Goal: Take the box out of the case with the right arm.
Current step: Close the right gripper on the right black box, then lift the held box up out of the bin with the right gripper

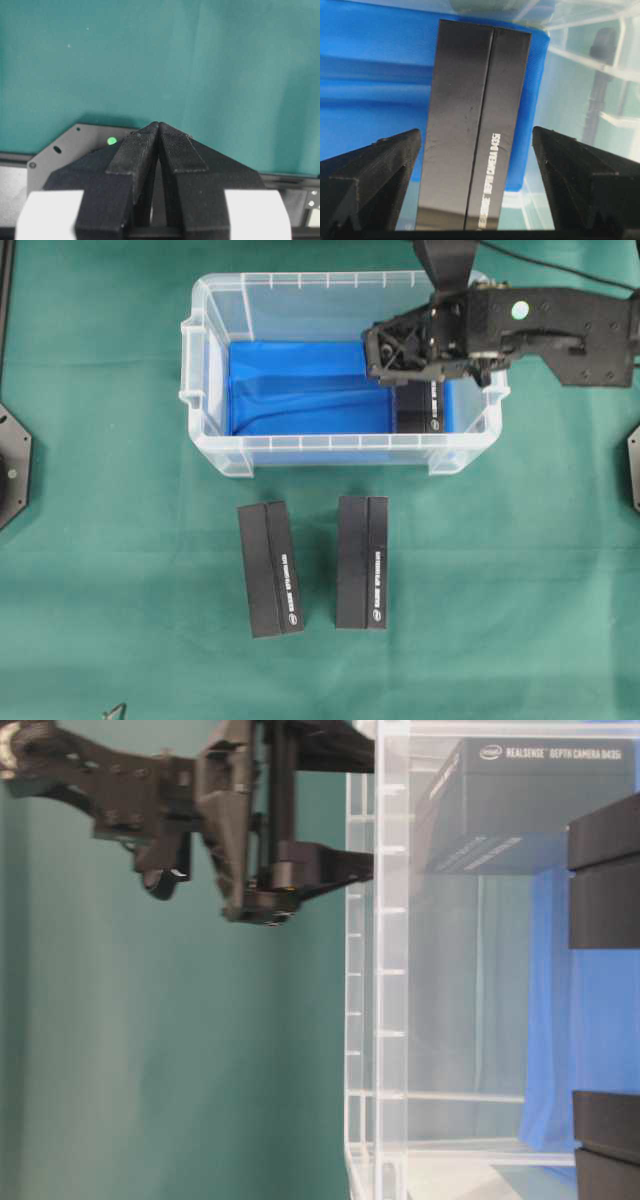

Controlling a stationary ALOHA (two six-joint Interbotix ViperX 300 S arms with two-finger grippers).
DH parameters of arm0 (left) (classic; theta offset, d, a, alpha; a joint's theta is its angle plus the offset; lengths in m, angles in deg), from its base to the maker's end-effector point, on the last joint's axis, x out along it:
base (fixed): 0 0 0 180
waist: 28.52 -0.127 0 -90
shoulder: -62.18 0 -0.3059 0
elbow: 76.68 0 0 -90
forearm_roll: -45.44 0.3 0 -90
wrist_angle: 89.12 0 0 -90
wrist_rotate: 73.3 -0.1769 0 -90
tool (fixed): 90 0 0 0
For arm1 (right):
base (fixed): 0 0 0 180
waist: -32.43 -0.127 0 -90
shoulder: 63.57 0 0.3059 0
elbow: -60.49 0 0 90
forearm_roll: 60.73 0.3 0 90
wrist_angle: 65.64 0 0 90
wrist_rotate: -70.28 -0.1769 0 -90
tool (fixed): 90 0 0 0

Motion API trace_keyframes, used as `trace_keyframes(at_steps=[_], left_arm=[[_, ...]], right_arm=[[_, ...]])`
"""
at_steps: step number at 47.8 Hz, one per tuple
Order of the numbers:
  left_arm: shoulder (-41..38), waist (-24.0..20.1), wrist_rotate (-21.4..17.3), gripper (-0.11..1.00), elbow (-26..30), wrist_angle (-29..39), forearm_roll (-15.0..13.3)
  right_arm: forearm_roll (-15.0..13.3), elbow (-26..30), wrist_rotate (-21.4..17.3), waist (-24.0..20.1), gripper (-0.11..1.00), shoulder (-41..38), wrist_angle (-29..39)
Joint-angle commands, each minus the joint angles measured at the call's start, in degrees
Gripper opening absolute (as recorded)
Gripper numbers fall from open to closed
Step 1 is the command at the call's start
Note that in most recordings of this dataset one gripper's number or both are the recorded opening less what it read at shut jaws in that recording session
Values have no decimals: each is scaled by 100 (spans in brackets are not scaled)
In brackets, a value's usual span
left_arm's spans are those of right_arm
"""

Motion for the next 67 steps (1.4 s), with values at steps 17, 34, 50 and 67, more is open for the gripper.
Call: trace_keyframes(at_steps=[17, 34, 50, 67], left_arm=[[-44, -18, -26, 0, 53, -26, 18], [-26, -18, -26, 0, 62, -26, 18], [0, -18, -26, 0, 44, -26, 18], [0, -18, -26, 0, 44, -26, 18]], right_arm=[[105, -158, -176, -9, 88, -211, -483], [334, -149, -185, -9, 88, -334, -475], [589, -79, -202, -26, 65, -334, -343], [545, 70, -220, -62, 65, -334, -220]])
